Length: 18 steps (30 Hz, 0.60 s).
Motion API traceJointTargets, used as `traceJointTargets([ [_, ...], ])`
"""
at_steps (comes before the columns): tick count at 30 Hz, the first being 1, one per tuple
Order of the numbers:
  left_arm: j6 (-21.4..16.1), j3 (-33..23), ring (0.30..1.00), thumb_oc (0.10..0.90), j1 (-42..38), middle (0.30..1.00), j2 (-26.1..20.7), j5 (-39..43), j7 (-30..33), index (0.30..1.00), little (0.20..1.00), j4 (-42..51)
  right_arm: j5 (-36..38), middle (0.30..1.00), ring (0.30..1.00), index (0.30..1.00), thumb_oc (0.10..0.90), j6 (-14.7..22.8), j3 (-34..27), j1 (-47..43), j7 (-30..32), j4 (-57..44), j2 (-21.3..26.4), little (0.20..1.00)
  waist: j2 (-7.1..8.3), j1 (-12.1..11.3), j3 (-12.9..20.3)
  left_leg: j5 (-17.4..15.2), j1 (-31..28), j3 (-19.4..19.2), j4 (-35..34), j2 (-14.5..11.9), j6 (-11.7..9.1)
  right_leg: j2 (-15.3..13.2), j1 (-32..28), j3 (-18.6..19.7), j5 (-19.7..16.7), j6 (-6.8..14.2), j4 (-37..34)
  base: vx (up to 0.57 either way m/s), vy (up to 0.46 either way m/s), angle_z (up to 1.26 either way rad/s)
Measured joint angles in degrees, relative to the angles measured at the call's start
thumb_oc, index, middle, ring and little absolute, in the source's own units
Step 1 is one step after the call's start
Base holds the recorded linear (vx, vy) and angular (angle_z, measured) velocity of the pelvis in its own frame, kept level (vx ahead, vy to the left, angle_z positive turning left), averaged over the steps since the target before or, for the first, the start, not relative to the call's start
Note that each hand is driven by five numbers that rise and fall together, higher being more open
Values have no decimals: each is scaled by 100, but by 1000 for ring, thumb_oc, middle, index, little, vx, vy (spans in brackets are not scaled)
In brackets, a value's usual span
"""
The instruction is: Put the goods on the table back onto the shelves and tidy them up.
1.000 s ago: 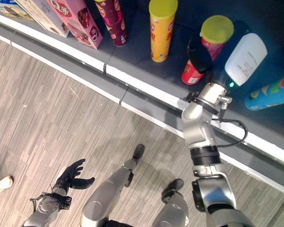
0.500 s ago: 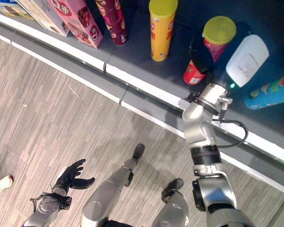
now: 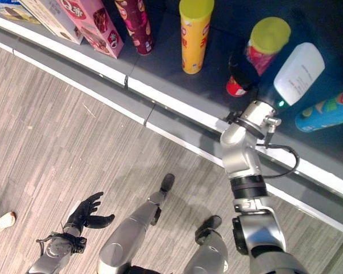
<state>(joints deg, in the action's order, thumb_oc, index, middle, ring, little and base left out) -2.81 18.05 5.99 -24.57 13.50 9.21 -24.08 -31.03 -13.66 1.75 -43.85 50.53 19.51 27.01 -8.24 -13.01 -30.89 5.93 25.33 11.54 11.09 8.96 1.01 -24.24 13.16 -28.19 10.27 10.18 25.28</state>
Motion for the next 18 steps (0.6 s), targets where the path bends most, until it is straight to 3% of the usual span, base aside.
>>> traceJointTargets([
  [11,0,0,900,800,0,900,0,0,0,900,900,0,6,900,900,900,800,0,0,0,0,0,0,900,0,0,0,0,0,0,0,0,0,0,0,-1,0,-1,0,0,0,0],
  [18,0,4,900,800,-20,900,0,0,1,900,900,-1,11,900,900,900,800,1,1,0,1,0,4,900,-1,140,0,0,3,-3,10,-1,0,0,4,5,1,0,4,0,0,0],
])
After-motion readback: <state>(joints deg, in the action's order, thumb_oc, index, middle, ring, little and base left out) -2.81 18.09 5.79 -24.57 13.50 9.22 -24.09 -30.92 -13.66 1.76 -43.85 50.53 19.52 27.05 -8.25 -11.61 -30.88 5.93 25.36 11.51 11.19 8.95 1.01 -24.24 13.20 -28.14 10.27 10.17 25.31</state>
